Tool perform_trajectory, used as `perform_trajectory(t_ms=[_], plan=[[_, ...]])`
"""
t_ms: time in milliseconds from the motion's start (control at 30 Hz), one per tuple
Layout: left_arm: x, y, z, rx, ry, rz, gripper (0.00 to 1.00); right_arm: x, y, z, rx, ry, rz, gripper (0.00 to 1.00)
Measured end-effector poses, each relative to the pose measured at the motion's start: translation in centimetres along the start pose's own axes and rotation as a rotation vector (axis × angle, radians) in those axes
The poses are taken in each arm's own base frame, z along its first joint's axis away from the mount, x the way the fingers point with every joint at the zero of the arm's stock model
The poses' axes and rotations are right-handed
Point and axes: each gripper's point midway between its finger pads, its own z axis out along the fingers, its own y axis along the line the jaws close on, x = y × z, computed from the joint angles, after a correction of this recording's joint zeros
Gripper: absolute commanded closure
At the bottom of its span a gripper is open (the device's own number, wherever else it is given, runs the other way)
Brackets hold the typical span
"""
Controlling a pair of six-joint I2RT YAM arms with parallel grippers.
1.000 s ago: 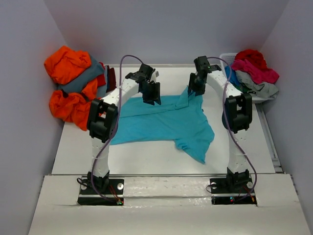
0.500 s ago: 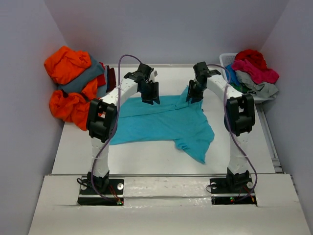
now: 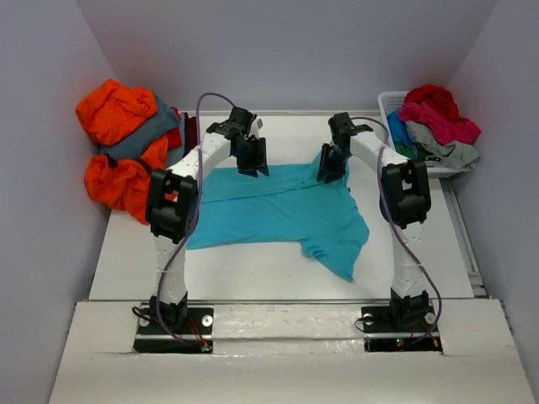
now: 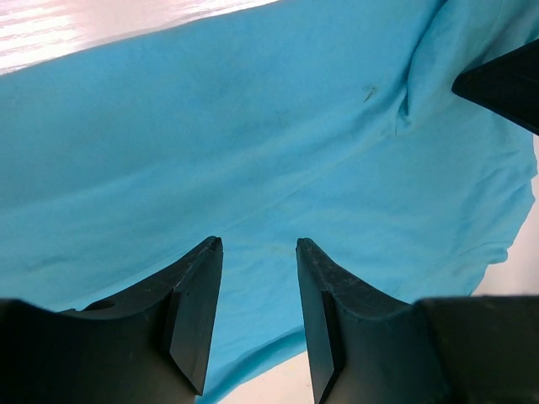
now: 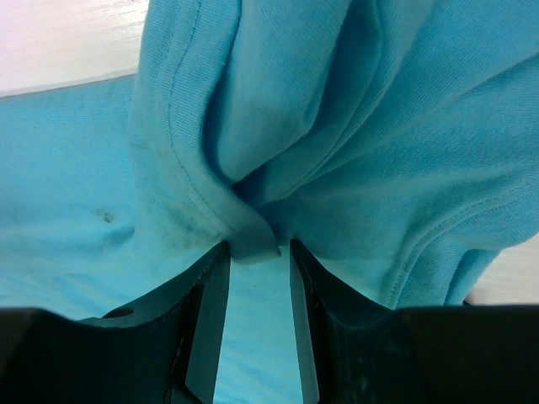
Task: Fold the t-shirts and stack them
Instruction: Fold the flattened T-shirt at the center of the board.
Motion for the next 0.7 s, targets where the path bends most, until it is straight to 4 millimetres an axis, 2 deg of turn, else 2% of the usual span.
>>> perform_trajectory(t_ms=[200,267,300,400,533,700], plan=[[-0.25,0.47,-0.12,-0.004,-0.005,-0.009,0.49,-0.29,0.17,-0.02,-0.005,-0.008,-0.001,0.60],[-0.24,0.47,-0.12,-0.004,-0.004,-0.009,0.49,-0.35,0.22,-0.02,-0.007,-0.009,0.000,0.66],[-0.24,0.47,-0.12,-0.004,-0.004,-0.009,0.49,-0.37,0.27,0.02,-0.008,-0.009,0.003,0.74],[-0.24,0.47,-0.12,-0.004,-0.004,-0.009,0.49,-0.29,0.31,0.21,-0.011,-0.004,0.009,0.78],[-0.24,0.47,-0.12,-0.004,-0.004,-0.009,0.49,-0.17,0.39,0.32,-0.016,0.003,0.016,0.89],[-0.27,0.52,-0.14,-0.005,-0.005,-0.010,0.49,-0.09,0.51,0.29,-0.022,0.007,0.016,0.92]])
